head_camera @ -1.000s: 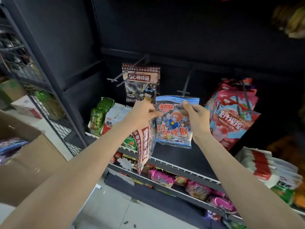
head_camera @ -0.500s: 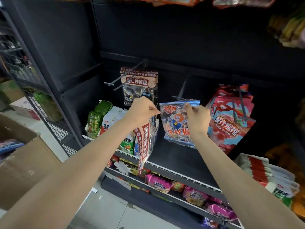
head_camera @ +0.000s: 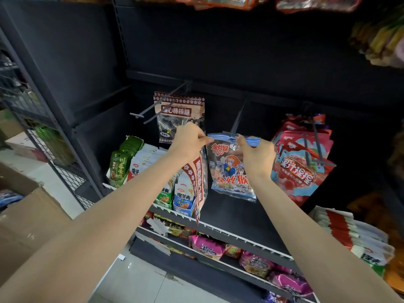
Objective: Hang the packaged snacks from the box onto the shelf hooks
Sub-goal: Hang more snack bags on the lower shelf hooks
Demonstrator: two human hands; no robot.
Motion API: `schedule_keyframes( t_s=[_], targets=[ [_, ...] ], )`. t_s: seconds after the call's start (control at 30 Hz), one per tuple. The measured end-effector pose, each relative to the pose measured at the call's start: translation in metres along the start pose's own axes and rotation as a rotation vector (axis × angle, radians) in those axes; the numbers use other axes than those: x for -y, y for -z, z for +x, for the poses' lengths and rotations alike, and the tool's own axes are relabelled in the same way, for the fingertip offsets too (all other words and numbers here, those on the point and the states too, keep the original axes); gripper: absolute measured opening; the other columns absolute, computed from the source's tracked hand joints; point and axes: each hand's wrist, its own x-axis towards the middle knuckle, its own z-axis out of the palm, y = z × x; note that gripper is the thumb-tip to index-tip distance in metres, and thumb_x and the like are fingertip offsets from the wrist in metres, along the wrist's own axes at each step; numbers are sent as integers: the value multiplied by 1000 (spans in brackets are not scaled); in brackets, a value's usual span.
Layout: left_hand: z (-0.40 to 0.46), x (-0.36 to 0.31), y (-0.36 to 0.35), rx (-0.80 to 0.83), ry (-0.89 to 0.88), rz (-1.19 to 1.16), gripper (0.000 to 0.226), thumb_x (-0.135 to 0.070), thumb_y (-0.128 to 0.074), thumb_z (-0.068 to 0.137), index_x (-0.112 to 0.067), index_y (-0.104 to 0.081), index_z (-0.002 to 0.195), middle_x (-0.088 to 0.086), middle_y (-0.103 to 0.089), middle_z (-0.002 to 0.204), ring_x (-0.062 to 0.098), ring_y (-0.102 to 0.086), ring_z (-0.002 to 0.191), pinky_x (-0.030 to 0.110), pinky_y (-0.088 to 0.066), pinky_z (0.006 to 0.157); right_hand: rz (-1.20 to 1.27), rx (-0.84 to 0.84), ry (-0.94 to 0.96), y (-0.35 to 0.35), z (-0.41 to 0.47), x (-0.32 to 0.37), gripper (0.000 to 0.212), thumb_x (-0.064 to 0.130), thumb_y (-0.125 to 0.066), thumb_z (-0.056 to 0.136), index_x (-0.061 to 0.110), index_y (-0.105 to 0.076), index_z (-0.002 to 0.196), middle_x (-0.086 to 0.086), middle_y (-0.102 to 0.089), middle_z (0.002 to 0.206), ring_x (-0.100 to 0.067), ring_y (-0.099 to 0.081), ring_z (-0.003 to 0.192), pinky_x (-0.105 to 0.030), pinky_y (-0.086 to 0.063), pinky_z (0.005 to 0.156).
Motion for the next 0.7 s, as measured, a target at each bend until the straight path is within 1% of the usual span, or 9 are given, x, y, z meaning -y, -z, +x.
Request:
schedule_keyframes(
  t_s=[0.07,0.17,0.23,0.27,0.37,0.43,0.53,0.6,0.7],
  targets=[
    [4,1,-4,10,22,13,29,-26,-64,88,0,-75,87,14,-71,81,21,-64,71,22,-41,79,-3,-14,-20,-1,2,-1,29,30,-63,90,8,-61,70,5,-59,59,-12,-55,54,-22,-44,50],
    [11,3,-7,11,29,55,28,-27,-65,87,-1,-75,86,13,-71,80,21,-65,72,25,-45,79,5,-10,26,-2,10,-2,21,24,-61,91,7,-66,80,0,-63,68,-11,-57,58,-29,-46,55],
    [16,3,-6,19,11,76,24,-25,-67,86,-3,-76,87,12,-71,82,19,-64,73,30,-50,79,-26,-10,106,-5,21,-3,7,17,-59,92,10,-63,91,10,-57,72,0,-52,59,-10,-41,51],
    [19,3,-6,26,-4,88,23,-24,-67,86,-3,-76,85,13,-71,81,19,-64,72,32,-51,78,-50,-23,134,-8,28,-3,6,13,-58,93,10,-58,97,11,-55,75,2,-51,61,-5,-39,51],
    [29,-1,-6,38,-42,115,23,-22,-66,87,-1,-75,84,13,-71,81,20,-66,73,35,-53,79,-119,-43,185,-17,50,-3,10,2,-51,93,6,-53,102,0,-61,87,-3,-52,67,-6,-37,53],
    [36,-4,-6,34,-52,118,22,-22,-66,87,-1,-75,86,13,-71,82,21,-67,75,35,-54,79,-180,-31,182,-24,65,-4,15,0,-49,93,4,-59,103,-7,-64,99,-9,-56,81,-9,-38,64],
    [44,-5,-4,28,-54,99,21,-21,-65,88,-1,-74,89,13,-72,86,22,-68,77,36,-54,80,-204,-15,107,-31,90,-4,23,-5,-46,92,3,-62,107,-12,-65,109,-21,-62,98,-21,-45,77],
    [46,-3,-4,29,-52,71,20,-19,-64,88,-2,-74,92,12,-72,89,21,-68,80,34,-53,82,-230,-4,67,-32,103,-2,28,-8,-43,91,1,-63,109,-15,-65,111,-26,-62,103,-20,-43,78],
    [44,0,-3,19,-60,43,21,-19,-64,88,-2,-74,95,10,-72,93,18,-66,85,31,-51,85,-243,114,22,-31,117,-3,35,-6,-40,92,1,-59,120,-16,-62,119,-28,-59,108,-19,-40,77]
  ],
)
